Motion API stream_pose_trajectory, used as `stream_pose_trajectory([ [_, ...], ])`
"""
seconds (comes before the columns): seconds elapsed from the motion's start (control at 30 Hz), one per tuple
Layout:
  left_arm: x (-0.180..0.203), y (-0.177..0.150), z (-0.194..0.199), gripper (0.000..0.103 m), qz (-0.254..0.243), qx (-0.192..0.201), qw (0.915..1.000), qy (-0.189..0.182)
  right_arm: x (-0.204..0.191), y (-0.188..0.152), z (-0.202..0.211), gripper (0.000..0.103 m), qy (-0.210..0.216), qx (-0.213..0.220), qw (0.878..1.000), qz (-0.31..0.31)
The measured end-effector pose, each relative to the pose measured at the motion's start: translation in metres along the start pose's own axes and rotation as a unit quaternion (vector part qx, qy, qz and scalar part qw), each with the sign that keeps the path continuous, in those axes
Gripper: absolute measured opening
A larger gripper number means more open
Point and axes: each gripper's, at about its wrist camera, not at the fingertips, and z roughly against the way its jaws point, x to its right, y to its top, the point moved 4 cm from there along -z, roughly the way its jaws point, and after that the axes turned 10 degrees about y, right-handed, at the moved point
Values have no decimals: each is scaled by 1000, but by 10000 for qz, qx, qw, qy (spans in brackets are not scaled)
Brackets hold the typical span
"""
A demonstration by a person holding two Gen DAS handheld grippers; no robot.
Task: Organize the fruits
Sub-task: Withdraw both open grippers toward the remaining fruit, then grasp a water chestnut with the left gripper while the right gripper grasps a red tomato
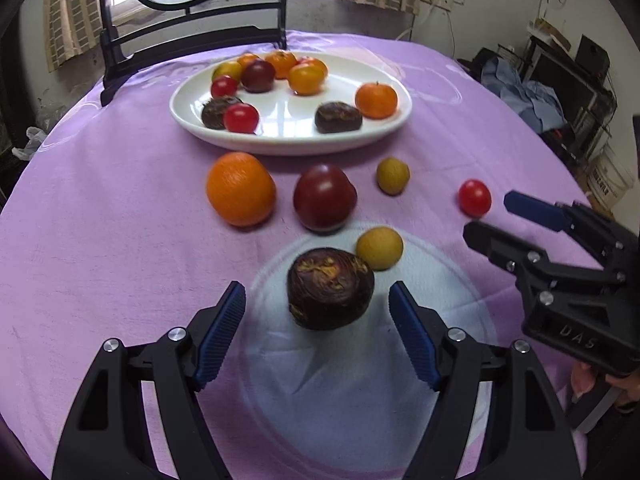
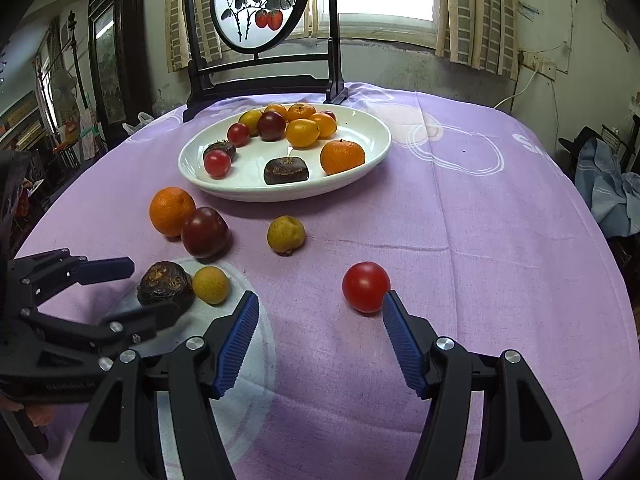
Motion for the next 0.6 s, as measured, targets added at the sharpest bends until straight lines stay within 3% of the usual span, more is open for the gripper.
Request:
stream_pose_trajectory([
  [0.07, 5, -2, -5, 69, -79, -43, 9999, 49, 0, -1, -2, 65, 42, -38, 10000, -17],
  [0.13, 5, -1, -6, 56, -119, 65, 9998, 153, -1, -2, -2, 65, 56, -48, 10000, -12],
  [0.23, 3, 0, -5, 45, -113, 110, 9998, 86, -1, -2, -3, 65, 68, -61, 10000, -5],
  [0.6, -5, 3, -5, 44, -75, 219, 9997, 25, 12, -5, -8, 65, -184, -188, 9995, -149],
])
